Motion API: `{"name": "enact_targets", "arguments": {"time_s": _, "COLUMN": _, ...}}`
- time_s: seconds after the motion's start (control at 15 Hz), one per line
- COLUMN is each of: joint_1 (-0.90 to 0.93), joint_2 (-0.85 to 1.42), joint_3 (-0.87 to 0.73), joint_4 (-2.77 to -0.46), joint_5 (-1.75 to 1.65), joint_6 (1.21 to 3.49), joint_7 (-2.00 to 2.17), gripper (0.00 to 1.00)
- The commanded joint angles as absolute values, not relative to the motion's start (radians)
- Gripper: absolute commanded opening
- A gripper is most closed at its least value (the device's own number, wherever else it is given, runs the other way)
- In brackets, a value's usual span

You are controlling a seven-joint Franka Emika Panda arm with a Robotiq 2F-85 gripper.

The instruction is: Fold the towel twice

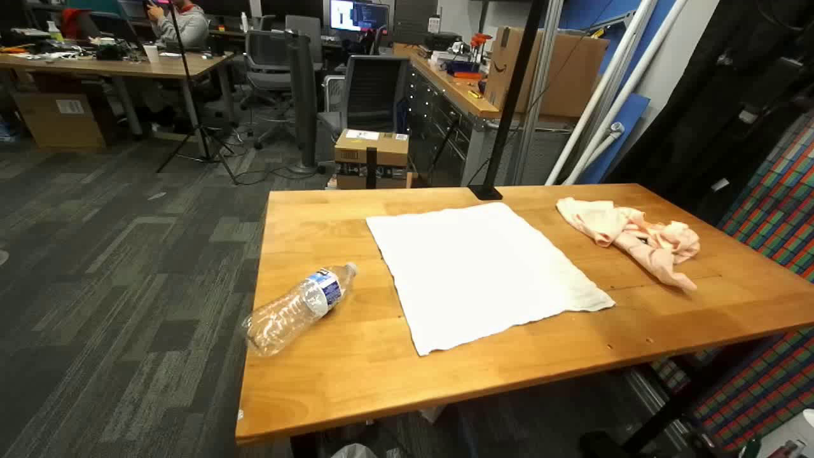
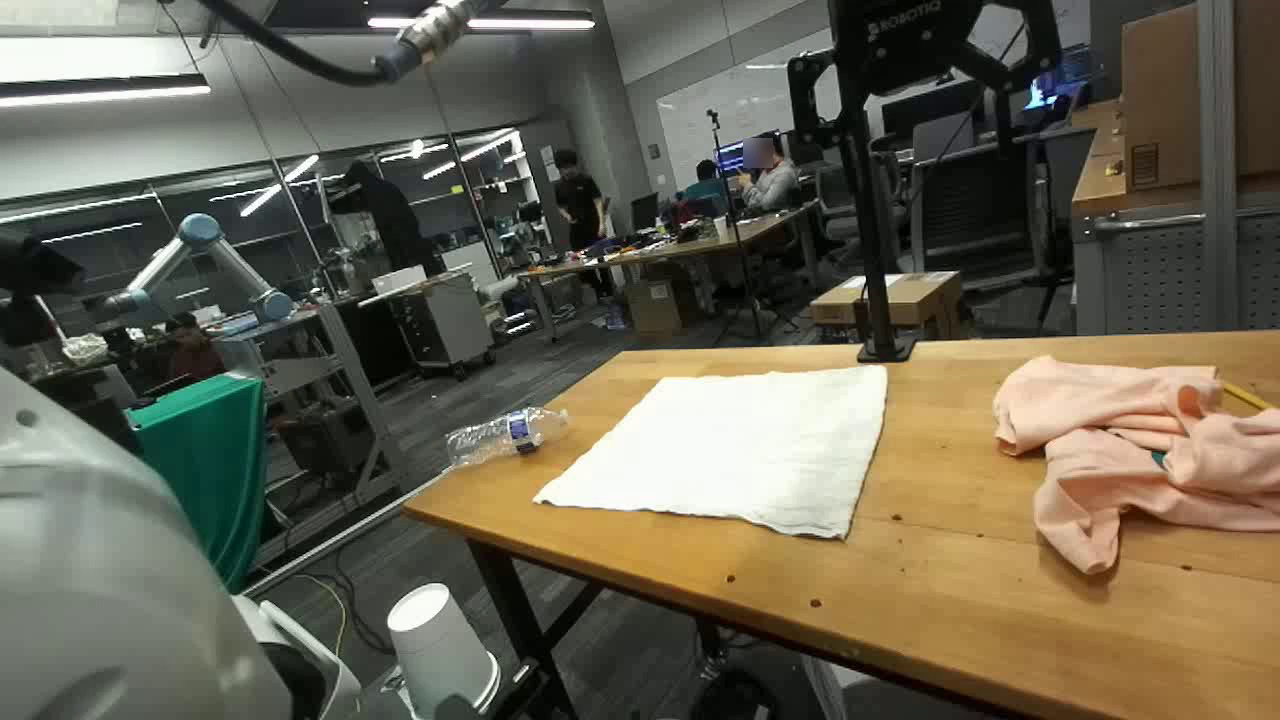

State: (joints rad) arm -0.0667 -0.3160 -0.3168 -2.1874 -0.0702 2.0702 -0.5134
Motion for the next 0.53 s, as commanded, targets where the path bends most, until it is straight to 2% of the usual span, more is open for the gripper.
{"name": "enact_targets", "arguments": {"time_s": 0.0, "joint_1": -0.088, "joint_2": -0.314, "joint_3": -0.298, "joint_4": -2.18, "joint_5": -0.062, "joint_6": 2.069, "joint_7": -0.519, "gripper": 1.0}}
{"name": "enact_targets", "arguments": {"time_s": 0.47, "joint_1": -0.088, "joint_2": -0.32, "joint_3": -0.298, "joint_4": -2.173, "joint_5": -0.062, "joint_6": 2.069, "joint_7": -0.519, "gripper": 1.0}}
